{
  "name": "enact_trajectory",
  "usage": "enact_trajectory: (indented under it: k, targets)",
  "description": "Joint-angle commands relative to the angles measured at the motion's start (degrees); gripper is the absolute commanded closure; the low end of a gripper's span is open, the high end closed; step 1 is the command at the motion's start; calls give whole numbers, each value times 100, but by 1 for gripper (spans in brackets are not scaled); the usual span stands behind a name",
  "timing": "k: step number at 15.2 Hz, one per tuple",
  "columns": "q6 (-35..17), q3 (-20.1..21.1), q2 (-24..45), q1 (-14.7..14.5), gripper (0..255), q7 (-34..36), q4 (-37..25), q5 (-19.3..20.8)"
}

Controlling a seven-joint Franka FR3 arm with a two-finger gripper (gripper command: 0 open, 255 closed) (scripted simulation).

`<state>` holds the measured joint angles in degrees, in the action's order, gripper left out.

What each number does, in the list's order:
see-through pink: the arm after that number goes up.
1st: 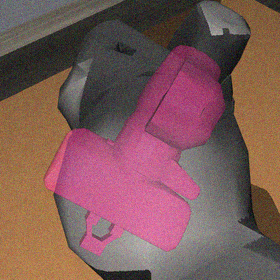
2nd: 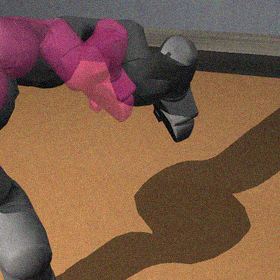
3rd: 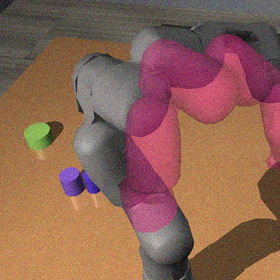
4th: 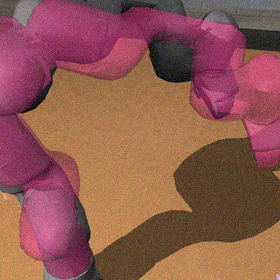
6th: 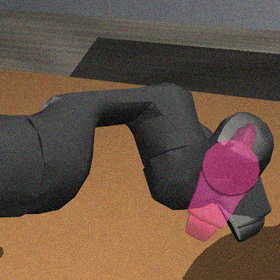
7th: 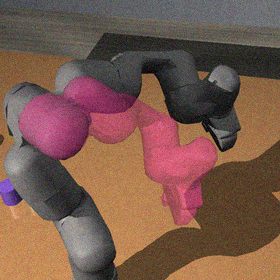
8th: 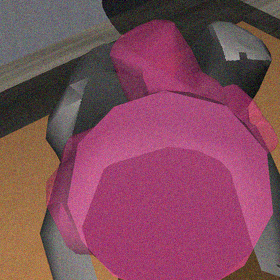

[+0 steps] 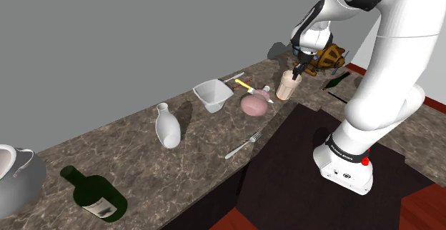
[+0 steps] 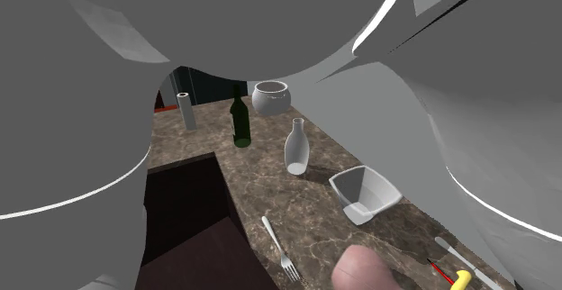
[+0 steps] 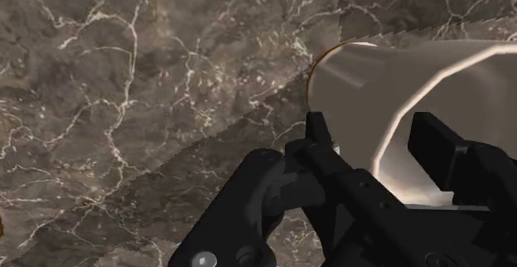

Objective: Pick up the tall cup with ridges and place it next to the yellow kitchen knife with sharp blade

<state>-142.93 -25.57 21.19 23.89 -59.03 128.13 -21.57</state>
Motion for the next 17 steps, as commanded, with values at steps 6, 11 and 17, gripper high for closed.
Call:
enact_trajectory:
  k: [6, 11, 17]
  targets:
    - [145, -90, -166, -55, 0, 98, -1, 144]
    - [570, -302, -606, -181, 0, 364, -51, 537]
    - [570, -301, -606, -180, 0, 364, -51, 537]
